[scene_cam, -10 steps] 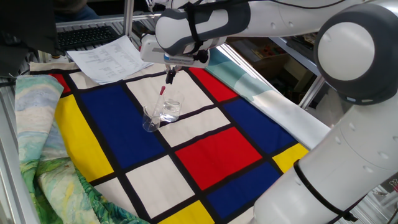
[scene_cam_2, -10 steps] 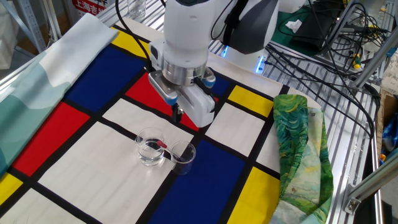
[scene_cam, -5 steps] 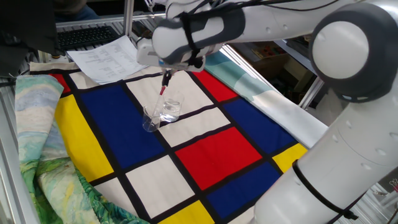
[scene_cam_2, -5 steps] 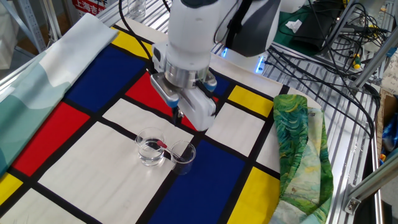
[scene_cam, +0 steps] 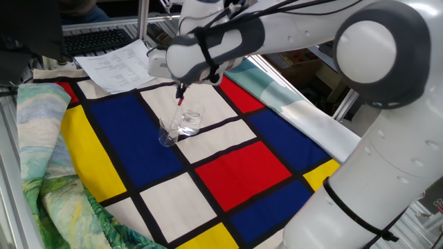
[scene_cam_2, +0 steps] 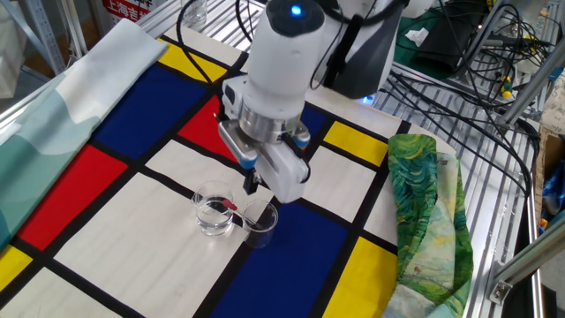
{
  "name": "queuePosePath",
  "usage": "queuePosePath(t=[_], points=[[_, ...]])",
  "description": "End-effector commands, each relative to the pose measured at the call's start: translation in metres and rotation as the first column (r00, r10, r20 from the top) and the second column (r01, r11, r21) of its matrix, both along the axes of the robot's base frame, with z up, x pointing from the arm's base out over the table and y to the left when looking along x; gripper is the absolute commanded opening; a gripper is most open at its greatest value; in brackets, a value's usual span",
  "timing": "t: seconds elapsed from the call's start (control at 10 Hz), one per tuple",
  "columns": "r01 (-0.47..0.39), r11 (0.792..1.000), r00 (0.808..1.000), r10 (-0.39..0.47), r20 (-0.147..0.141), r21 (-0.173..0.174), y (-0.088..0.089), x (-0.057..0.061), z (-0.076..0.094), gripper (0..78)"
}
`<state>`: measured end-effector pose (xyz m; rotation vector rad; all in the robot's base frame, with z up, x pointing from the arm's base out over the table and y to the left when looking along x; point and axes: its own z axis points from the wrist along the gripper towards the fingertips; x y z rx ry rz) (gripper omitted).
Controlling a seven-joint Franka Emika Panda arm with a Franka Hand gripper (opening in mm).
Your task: Transfer liquid using a dropper
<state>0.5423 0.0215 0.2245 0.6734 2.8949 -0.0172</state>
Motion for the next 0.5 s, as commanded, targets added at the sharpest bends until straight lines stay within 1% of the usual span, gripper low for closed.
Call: queuePosePath(t=[0.1, 0.2, 0.4, 0.5], points=[[0.008, 1.000, 1.000, -0.008, 0.027, -0.016, -0.003, 0.006, -0.010, 0.0], [0.012, 1.000, 0.999, -0.011, 0.040, -0.016, -0.005, 0.006, -0.015, 0.0], [0.024, 1.000, 0.998, -0.023, 0.056, -0.017, -0.007, 0.006, -0.025, 0.0], [0.032, 0.999, 0.998, -0.031, 0.058, -0.019, -0.007, 0.006, -0.029, 0.0]])
